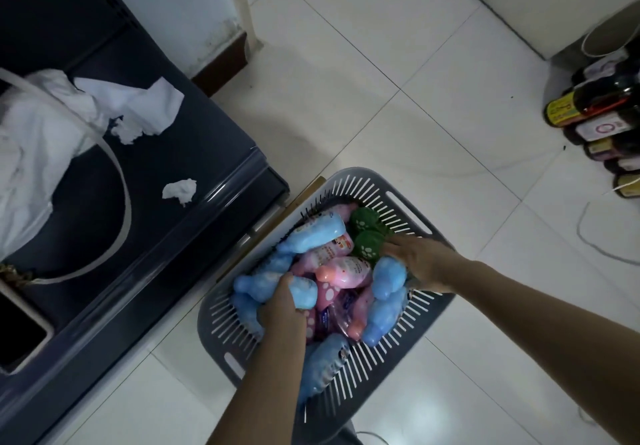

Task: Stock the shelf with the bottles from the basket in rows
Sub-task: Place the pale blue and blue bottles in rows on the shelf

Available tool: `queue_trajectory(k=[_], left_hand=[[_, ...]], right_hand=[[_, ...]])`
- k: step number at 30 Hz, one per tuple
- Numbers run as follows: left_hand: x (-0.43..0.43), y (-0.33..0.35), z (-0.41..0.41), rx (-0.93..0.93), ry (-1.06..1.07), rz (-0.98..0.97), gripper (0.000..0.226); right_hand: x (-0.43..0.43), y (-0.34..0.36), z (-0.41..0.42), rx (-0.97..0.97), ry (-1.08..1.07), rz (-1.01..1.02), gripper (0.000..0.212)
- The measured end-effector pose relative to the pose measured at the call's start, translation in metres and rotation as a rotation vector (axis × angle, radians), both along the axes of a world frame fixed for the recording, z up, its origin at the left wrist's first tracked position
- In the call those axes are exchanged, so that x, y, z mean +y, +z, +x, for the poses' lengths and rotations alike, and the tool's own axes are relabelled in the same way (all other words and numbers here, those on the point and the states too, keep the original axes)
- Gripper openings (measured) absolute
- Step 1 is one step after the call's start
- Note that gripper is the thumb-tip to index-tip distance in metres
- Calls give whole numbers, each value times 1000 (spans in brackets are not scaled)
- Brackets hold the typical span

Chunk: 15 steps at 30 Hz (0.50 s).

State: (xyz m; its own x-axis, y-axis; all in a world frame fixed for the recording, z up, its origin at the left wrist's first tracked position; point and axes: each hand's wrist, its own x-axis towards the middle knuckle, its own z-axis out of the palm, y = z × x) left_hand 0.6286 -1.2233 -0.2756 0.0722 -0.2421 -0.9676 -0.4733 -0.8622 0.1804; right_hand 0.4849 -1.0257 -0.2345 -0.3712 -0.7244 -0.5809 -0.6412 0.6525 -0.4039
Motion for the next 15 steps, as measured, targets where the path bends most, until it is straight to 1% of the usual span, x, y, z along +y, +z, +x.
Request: queue_trajectory(k=[1, 3, 5, 6, 7, 9, 11, 13, 15], left_hand=[[-2, 3, 8, -4, -8, -47, 46], [-5, 17, 18, 44, -34, -140, 45], [-7, 31, 32, 220, -66, -145, 42], [-9, 47, 36, 281, -93, -136, 48], [-12, 59, 39, 351, -123, -119, 55], [-18, 84, 47, 464, -138, -55, 62], [-24, 115, 49, 489, -212, -48, 73], [-31, 147, 51, 476, -270, -121, 82], [-39, 179, 54, 488, -326, -200, 93]], right_hand=[[0, 2, 6, -53, -145, -23, 65], [-8, 12, 18, -162, -444, -77, 66], [-17, 24, 31, -343, -720, -131, 74], [-23, 33, 37, -436, -822, -159, 76], [-27, 40, 43, -501, -890, -198, 74], [-37, 59, 54, -593, -973, -252, 62], [-48, 86, 65, -652, -1027, -307, 45], [-59, 119, 74, -695, -1044, -376, 35], [-69, 158, 81, -719, -1033, -445, 30]])
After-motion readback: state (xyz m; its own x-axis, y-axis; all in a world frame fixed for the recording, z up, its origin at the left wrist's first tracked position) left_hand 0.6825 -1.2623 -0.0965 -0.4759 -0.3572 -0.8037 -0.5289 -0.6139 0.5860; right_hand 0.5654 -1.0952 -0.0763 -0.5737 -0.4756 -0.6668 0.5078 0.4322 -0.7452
